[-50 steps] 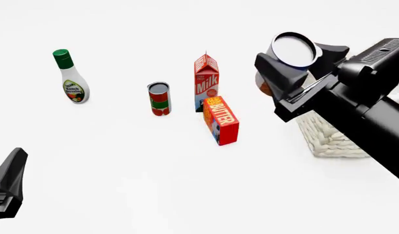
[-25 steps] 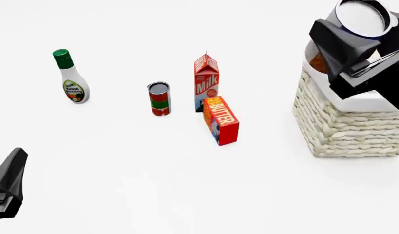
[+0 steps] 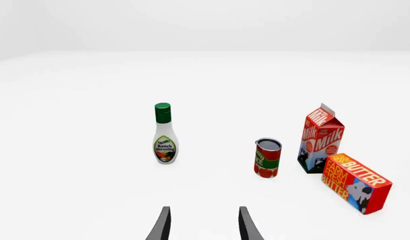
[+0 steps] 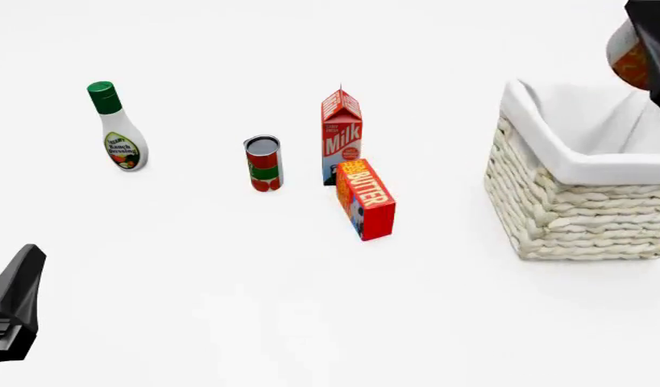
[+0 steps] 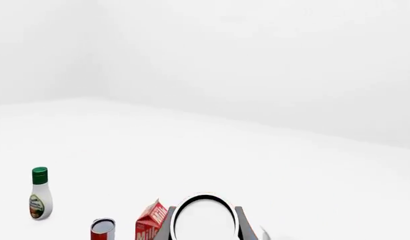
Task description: Pick the alphabet soup and place it in the basket.
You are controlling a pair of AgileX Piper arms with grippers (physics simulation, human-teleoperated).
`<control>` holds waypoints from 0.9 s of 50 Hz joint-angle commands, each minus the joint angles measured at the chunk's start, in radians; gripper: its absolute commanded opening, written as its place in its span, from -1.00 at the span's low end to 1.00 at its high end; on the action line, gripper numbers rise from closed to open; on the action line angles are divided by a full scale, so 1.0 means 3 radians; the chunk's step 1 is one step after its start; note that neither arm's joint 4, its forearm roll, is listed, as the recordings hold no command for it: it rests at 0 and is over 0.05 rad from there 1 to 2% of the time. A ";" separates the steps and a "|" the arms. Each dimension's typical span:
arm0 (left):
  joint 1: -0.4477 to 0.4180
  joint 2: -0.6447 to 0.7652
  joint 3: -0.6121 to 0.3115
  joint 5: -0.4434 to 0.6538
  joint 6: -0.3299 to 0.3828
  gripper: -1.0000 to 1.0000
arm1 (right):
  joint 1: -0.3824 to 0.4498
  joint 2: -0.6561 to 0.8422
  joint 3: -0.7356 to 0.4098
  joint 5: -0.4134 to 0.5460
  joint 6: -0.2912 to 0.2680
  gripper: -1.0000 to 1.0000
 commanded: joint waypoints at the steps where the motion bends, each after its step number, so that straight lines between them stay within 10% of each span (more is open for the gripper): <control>1: 0.0000 0.0000 0.0000 0.0000 0.0000 1.00 | -0.0329 -0.0136 -0.0088 0.0151 0.0105 -1.00; 45: 0.0000 0.0000 0.0000 0.0000 0.0000 1.00 | -0.1110 0.0298 -0.0212 0.0136 0.0263 -1.00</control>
